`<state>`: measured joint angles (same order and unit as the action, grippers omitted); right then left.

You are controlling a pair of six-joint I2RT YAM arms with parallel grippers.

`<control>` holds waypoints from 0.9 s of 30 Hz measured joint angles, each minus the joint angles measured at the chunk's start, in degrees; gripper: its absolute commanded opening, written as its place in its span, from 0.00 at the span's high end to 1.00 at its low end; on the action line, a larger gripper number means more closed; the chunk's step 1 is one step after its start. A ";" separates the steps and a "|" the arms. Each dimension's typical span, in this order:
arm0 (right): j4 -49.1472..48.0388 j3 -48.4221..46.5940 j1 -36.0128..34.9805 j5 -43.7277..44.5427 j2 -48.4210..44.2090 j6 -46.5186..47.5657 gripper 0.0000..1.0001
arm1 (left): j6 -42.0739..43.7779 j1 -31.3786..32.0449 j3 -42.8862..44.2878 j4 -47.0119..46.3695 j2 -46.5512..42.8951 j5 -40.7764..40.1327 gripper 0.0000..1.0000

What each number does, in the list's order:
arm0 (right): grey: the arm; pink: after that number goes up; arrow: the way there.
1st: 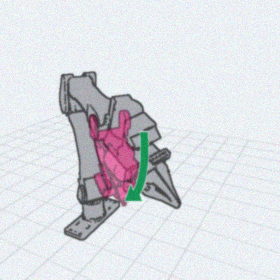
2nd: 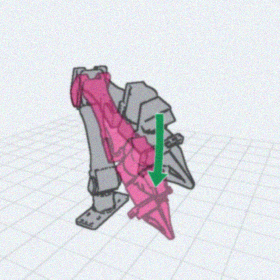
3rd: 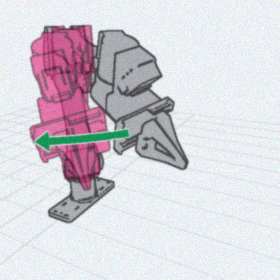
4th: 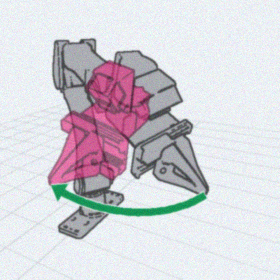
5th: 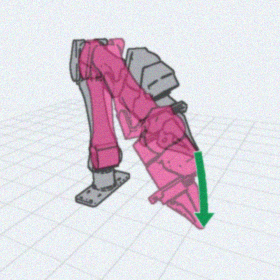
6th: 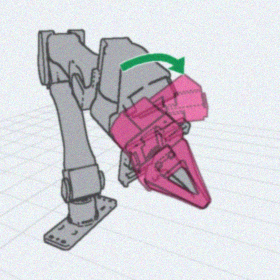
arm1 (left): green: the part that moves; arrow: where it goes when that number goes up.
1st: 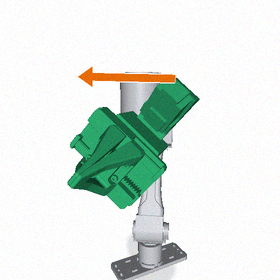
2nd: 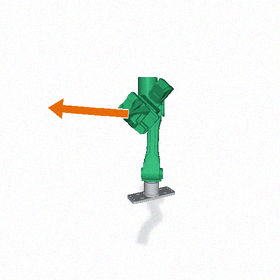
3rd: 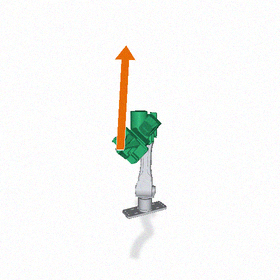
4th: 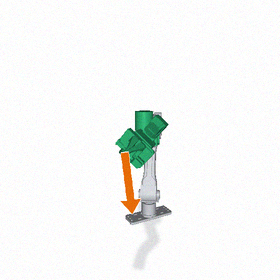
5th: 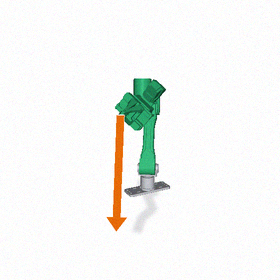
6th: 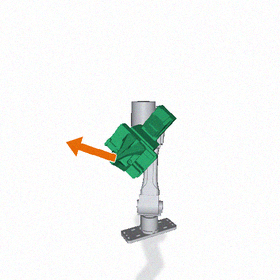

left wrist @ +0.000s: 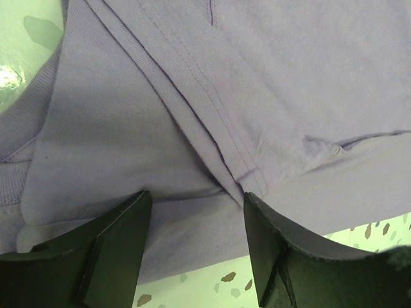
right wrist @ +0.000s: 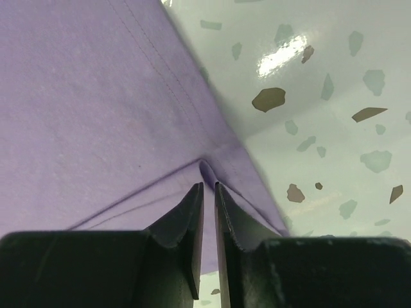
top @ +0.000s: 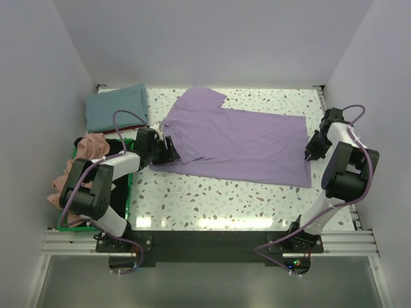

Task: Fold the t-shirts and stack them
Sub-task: Fold the tshirt

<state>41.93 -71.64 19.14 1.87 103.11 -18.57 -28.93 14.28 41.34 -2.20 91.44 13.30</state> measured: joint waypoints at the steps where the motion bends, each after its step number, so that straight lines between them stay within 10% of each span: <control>1: 0.07 -0.31 0.04 0.24 0.00 -0.02 0.82 | 0.00 0.00 0.00 0.00 0.00 0.00 0.34; 12: 1.38 -0.68 -1.29 1.86 -5.97 -0.20 0.71 | 0.02 0.00 1.29 6.49 -1.73 -0.15 0.34; 27: -4.07 16.06 -26.95 -3.34 -12.83 -7.52 0.71 | -1.77 0.66 1.31 12.52 -6.38 0.70 0.35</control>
<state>37.87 -55.57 -7.81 -1.48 90.28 -26.09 -30.70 14.94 42.65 10.33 85.06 14.00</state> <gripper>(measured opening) 0.291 0.654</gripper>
